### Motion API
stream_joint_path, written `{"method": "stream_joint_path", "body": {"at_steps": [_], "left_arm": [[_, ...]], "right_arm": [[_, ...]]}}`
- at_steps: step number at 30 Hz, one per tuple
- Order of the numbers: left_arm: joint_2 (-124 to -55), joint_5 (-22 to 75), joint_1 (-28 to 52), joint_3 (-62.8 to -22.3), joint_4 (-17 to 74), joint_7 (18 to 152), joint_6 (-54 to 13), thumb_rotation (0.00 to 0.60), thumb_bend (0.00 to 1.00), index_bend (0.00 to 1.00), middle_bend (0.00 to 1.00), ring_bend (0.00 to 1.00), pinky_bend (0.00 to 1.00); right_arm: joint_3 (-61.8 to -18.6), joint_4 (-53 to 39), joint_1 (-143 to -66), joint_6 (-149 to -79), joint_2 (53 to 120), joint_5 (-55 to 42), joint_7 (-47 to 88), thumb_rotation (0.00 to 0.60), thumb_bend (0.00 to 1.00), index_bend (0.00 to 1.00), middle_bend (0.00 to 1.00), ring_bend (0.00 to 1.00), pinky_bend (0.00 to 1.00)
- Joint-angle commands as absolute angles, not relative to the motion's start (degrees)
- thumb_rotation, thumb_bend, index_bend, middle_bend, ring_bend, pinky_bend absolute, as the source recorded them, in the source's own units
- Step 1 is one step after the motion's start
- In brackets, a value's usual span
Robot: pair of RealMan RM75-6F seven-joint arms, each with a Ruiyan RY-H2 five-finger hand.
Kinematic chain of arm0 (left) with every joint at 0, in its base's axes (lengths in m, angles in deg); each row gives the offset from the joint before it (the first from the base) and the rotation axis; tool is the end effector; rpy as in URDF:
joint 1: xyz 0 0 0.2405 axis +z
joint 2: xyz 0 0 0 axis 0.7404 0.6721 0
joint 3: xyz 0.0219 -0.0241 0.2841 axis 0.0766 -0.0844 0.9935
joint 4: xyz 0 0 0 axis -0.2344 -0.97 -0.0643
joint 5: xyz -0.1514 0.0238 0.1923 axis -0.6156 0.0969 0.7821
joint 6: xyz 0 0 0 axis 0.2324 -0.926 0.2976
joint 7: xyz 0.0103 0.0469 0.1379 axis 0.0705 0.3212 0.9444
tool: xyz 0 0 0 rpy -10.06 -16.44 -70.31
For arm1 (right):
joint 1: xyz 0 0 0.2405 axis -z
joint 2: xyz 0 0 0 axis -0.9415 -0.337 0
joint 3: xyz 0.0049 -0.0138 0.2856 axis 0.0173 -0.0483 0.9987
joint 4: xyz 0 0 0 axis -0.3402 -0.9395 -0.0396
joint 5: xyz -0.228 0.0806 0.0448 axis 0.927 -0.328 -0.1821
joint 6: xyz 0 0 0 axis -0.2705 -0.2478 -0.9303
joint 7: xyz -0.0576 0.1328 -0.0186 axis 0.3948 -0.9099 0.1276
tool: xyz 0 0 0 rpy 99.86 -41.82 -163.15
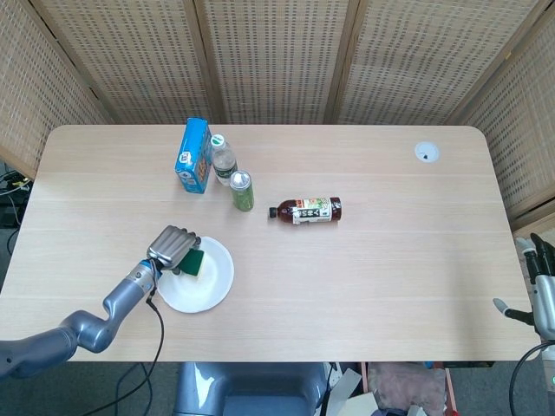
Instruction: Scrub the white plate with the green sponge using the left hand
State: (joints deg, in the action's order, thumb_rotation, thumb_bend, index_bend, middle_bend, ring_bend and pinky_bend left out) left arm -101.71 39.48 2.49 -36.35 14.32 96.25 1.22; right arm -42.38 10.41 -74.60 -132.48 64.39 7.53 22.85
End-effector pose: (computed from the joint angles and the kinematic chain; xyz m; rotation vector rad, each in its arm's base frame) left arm -0.2556 0.4061 -0.0859 -2.0836 -0.7501 -0.5561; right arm -0.3763 -0.2053 0.1753 1.2243 -0.8953 0.8092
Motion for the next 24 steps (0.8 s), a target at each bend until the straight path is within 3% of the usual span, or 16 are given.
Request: {"method": "stream_joint_path", "body": {"at_steps": [1,24], "left_arm": [[-103.0,40.7,2.7,-36.4,12.1,95.1,0.1,0.600,0.13,0.56,0.43,0.40,0.47],[-103.1,42.5,2.4,-35.8,16.4,97.1,0.5,0.600,0.13,0.56,0.43,0.40,0.47]], "right_arm": [[-42.4,10.4,-74.6,-132.4,64.4,7.5,22.9,0.600,0.00,0.06,0.00,0.00,0.00],[-42.4,10.4,-74.7,-132.3,64.4,7.4,22.8,0.600,0.00,0.06,0.00,0.00,0.00]]}}
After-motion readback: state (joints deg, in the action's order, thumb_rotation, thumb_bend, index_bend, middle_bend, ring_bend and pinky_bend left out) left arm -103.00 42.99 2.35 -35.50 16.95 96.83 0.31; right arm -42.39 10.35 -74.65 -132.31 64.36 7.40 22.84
